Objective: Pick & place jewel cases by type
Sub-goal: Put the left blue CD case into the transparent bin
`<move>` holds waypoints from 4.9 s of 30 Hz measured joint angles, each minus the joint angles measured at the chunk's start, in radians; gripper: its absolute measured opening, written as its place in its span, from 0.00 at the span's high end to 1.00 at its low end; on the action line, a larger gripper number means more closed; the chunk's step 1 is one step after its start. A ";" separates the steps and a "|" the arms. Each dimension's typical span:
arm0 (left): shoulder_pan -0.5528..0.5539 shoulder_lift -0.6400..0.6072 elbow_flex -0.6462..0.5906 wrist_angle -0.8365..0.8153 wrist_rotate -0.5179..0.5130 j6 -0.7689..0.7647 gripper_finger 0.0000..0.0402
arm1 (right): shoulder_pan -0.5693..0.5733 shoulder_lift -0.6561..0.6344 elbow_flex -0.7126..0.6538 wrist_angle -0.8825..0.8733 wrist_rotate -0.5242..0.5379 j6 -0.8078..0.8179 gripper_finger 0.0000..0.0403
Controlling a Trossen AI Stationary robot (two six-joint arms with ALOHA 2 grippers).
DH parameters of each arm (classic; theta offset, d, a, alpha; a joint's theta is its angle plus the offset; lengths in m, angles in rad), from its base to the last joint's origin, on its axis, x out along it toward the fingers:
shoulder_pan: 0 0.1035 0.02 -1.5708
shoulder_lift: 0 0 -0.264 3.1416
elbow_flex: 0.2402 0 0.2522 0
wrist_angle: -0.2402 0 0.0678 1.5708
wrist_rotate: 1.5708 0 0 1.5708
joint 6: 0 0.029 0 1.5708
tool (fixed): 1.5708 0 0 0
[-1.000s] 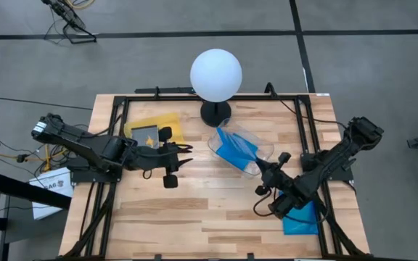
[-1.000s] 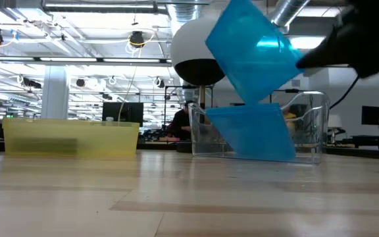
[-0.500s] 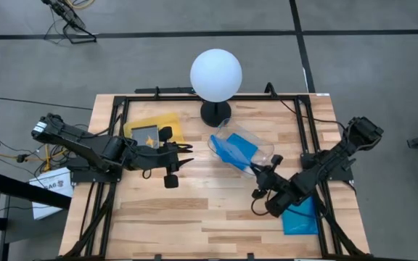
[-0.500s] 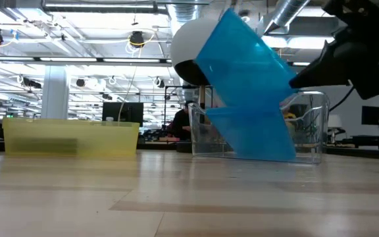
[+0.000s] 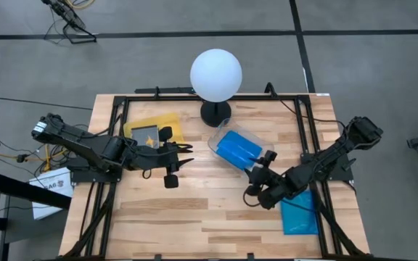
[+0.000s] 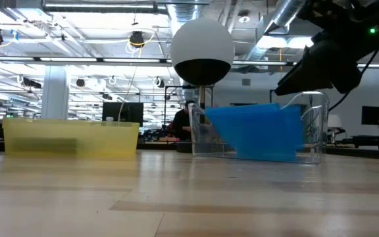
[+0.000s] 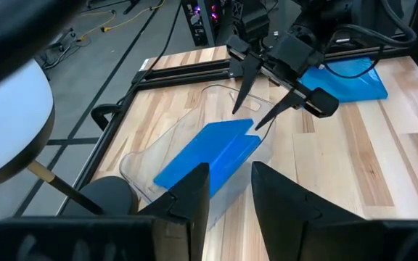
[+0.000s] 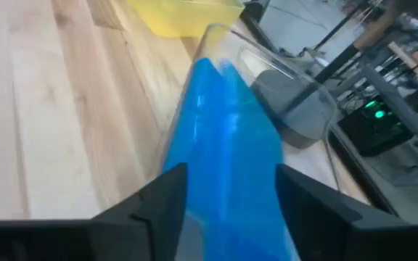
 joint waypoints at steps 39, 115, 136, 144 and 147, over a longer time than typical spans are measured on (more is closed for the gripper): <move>0.003 0.000 0.000 -0.082 0.001 -0.051 0.76 | -0.312 0.002 0.465 -0.690 -0.678 0.157 0.62; 0.012 0.129 0.000 -0.019 0.017 0.152 0.76 | -0.005 0.134 0.902 -1.094 -0.350 0.212 0.96; 0.152 0.084 0.000 0.194 0.158 0.184 0.45 | 0.055 0.113 0.901 -1.078 -0.258 0.183 0.96; 0.161 0.087 0.000 0.256 0.268 0.243 0.45 | 0.047 0.113 0.901 -0.946 -0.258 0.040 0.96; 0.168 0.093 0.000 0.244 0.295 0.239 0.45 | 0.036 0.113 0.901 -0.909 -0.257 -0.009 0.96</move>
